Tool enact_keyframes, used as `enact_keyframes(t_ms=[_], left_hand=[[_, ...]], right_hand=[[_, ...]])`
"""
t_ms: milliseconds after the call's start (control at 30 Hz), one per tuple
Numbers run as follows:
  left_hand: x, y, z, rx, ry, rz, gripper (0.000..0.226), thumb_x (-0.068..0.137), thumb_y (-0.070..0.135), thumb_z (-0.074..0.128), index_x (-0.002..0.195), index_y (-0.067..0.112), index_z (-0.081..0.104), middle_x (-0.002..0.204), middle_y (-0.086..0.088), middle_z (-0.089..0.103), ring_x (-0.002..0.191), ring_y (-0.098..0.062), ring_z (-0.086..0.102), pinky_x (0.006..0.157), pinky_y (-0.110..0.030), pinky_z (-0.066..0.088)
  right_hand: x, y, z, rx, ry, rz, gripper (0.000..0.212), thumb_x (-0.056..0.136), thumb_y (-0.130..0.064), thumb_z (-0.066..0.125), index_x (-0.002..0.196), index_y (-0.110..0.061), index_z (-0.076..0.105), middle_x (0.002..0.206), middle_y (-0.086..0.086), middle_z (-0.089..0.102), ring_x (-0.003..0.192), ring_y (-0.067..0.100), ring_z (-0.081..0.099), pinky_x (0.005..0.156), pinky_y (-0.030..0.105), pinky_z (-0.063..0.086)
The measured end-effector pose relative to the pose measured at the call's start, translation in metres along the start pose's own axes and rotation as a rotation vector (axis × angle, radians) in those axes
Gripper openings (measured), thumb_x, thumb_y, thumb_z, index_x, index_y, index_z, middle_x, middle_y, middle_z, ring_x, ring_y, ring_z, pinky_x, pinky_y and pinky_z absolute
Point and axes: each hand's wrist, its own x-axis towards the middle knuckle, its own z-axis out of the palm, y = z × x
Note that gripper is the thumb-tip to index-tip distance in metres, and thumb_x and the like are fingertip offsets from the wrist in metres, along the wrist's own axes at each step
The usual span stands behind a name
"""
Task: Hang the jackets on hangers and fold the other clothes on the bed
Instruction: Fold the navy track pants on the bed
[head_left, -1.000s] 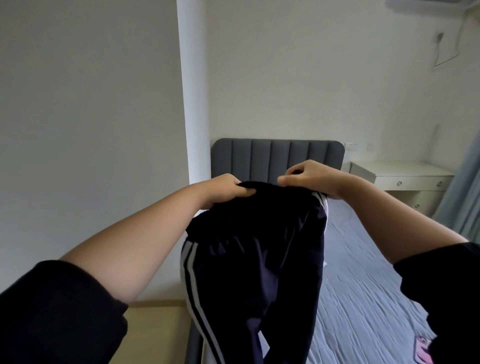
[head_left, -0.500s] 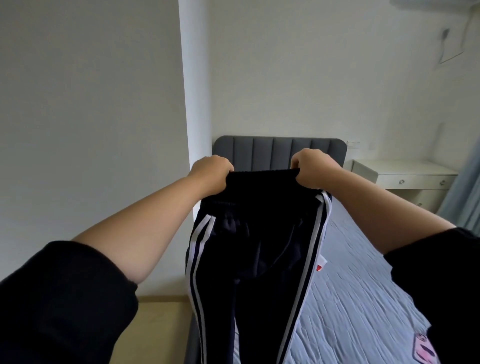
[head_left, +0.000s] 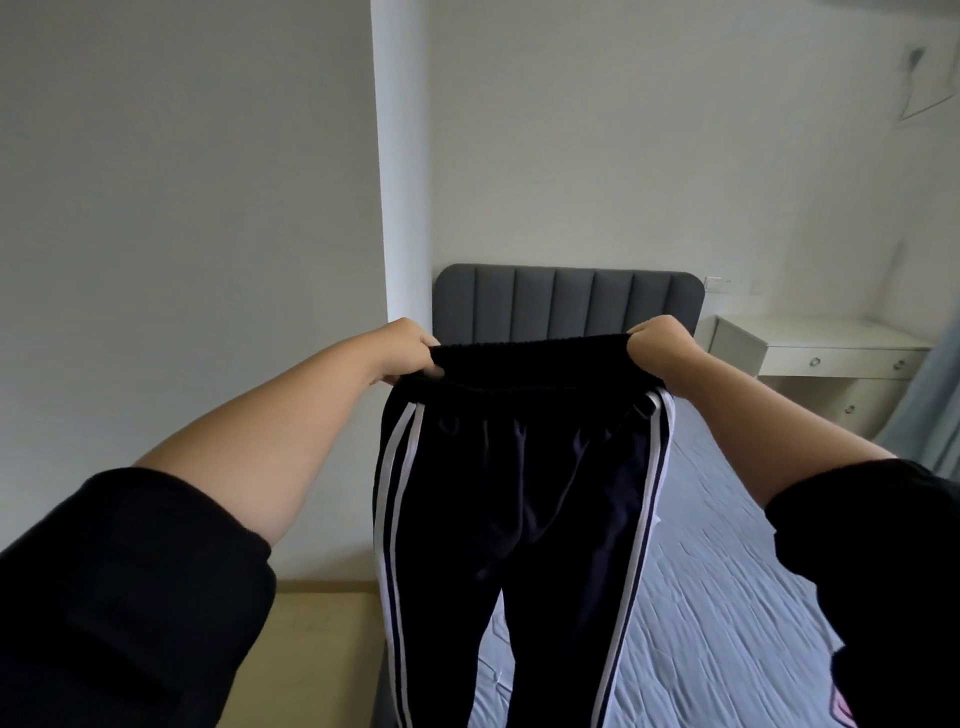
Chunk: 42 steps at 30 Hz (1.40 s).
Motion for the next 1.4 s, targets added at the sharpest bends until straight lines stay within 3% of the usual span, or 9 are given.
enact_keyframes(t_ms=[133,267,400,533,700,867,1100,1233,1400], left_hand=[[-0.008,-0.006,-0.006,-0.453,-0.251,0.025,0.025,0.094,-0.004,0.047,0.093,0.007,0.069,0.079,-0.007,0.069,0.064,-0.014,0.068,0.060,-0.024,0.057],[-0.013,-0.011,-0.005,-0.566,-0.415,0.005,0.041,0.100,0.036,0.040,0.091,0.018,0.076,0.094,-0.002,0.071,0.078,-0.013,0.070,0.063,-0.023,0.055],[-0.017,-0.021,-0.013,-0.464,-0.582,0.124,0.083,0.064,0.078,0.057,0.125,0.023,0.058,0.125,-0.003,0.064,0.114,-0.019,0.061,0.087,-0.028,0.053],[-0.018,-0.020,-0.016,-0.345,-0.732,0.200,0.083,0.067,0.021,0.081,0.140,0.022,0.042,0.134,-0.004,0.057,0.122,-0.023,0.055,0.093,-0.032,0.050],[-0.029,0.013,-0.010,0.198,-0.357,0.299,0.041,0.069,-0.010,0.068,0.090,0.024,0.058,0.076,0.010,0.061,0.075,-0.009,0.059,0.059,-0.009,0.042],[-0.040,0.042,-0.001,0.539,0.131,0.640,0.015,0.073,-0.001,0.055,0.064,0.011,0.050,0.062,0.004,0.050,0.059,-0.009,0.042,0.053,-0.029,0.034],[-0.065,0.076,0.013,0.436,0.304,1.040,0.014,0.075,-0.004,0.070,0.065,0.006,0.067,0.124,-0.008,0.057,0.113,-0.018,0.043,0.089,-0.027,0.036],[-0.065,0.082,0.025,0.241,0.199,0.924,0.022,0.074,-0.006,0.069,0.064,0.014,0.068,0.142,0.000,0.044,0.129,-0.007,0.031,0.102,-0.007,0.021],[-0.062,0.066,0.013,0.083,0.006,0.595,0.040,0.085,-0.009,0.044,0.074,0.025,0.064,0.148,0.002,0.038,0.136,-0.013,0.034,0.112,-0.025,0.024]], right_hand=[[-0.003,0.015,-0.011,0.375,-0.311,0.139,0.008,0.070,-0.004,0.047,0.063,-0.009,0.045,0.058,0.006,0.037,0.046,0.016,0.038,0.047,0.024,0.035],[0.001,0.031,-0.022,0.552,-0.690,0.153,0.038,0.068,-0.049,0.078,0.075,-0.012,0.072,0.076,0.006,0.067,0.067,0.020,0.066,0.062,0.032,0.055],[0.003,0.047,-0.030,0.566,-0.936,-0.022,0.054,0.072,-0.012,0.080,0.120,0.001,0.057,0.114,0.022,0.064,0.101,0.035,0.065,0.084,0.041,0.055],[0.001,0.061,-0.035,0.635,-0.887,0.003,0.035,0.071,0.008,0.067,0.105,0.003,0.067,0.102,0.022,0.070,0.093,0.034,0.069,0.077,0.041,0.057],[-0.018,0.053,-0.033,0.800,-0.975,-0.149,0.038,0.056,-0.005,0.088,0.090,-0.001,0.072,0.086,0.018,0.071,0.078,0.030,0.071,0.070,0.039,0.058],[-0.045,0.007,-0.024,0.764,-1.266,-0.469,0.013,0.078,-0.005,0.074,0.088,-0.009,0.065,0.084,0.008,0.068,0.077,0.020,0.067,0.072,0.031,0.055],[-0.044,-0.008,-0.004,0.616,-0.889,-0.335,0.031,0.074,0.012,0.059,0.085,-0.010,0.077,0.140,0.017,0.049,0.118,0.030,0.056,0.100,0.046,0.044],[-0.049,-0.015,0.015,0.698,-1.094,-0.331,0.018,0.063,-0.008,0.085,0.078,-0.010,0.075,0.093,0.009,0.070,0.085,0.022,0.067,0.080,0.034,0.053],[-0.051,-0.012,0.021,0.745,-0.775,-0.209,0.014,0.073,0.006,0.061,0.084,-0.001,0.068,0.082,0.012,0.069,0.077,0.024,0.066,0.077,0.034,0.055]])
